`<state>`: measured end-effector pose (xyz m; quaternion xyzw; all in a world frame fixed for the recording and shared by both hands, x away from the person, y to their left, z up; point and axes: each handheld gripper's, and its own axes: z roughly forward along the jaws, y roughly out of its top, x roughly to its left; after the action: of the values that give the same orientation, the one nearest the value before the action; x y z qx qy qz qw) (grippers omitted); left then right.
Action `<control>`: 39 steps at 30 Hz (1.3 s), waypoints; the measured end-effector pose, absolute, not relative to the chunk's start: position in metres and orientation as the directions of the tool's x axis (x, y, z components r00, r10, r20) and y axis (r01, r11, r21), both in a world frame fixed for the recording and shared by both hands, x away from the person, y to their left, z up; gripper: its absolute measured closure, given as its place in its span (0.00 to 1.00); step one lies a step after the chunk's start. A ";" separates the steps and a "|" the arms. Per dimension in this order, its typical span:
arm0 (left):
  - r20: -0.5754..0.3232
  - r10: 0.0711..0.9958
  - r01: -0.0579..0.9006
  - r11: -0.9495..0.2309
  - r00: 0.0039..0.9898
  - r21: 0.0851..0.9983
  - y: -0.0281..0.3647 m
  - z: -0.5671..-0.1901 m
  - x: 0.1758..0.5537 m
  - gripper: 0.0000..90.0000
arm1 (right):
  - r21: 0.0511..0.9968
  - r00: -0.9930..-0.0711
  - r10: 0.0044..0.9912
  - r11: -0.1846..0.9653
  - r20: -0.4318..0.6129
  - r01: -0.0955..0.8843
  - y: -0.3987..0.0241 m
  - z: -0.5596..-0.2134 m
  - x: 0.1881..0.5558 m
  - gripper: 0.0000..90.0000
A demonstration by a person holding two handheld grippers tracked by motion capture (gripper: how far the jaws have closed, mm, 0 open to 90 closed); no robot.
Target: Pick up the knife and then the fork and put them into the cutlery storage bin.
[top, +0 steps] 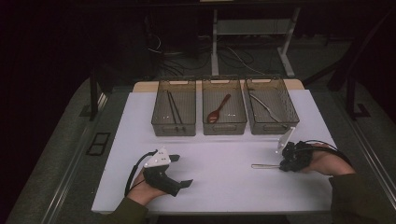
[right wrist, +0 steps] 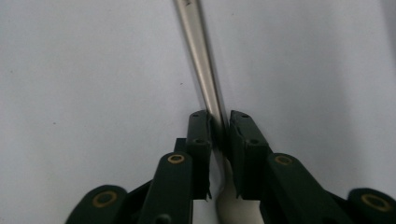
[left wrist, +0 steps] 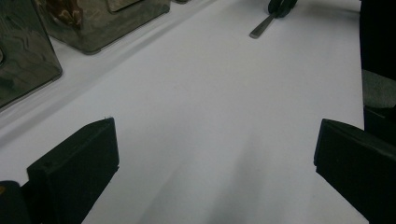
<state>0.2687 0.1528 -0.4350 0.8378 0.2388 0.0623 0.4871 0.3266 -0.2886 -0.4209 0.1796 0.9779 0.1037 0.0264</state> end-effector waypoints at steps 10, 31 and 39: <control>-0.129 0.462 0.340 -0.410 0.878 0.847 0.153 -0.435 0.269 0.00 | 0.228 -0.931 0.364 0.907 0.003 0.355 -0.292 -0.421 0.326 0.94; -0.131 0.464 0.342 -0.408 0.876 0.846 0.153 -0.435 0.269 0.00 | 0.585 -0.823 0.565 0.650 0.056 0.486 -0.334 -0.387 0.327 0.94; -0.133 0.465 0.345 -0.408 0.875 0.845 0.152 -0.436 0.269 0.00 | 0.656 -0.715 0.698 0.519 0.044 0.547 -0.341 -0.362 0.350 0.94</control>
<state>0.2693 0.1519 -0.4356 0.8368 0.2421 0.0614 0.4873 0.3500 -0.3407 -0.3623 0.3603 0.8642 0.3326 0.1130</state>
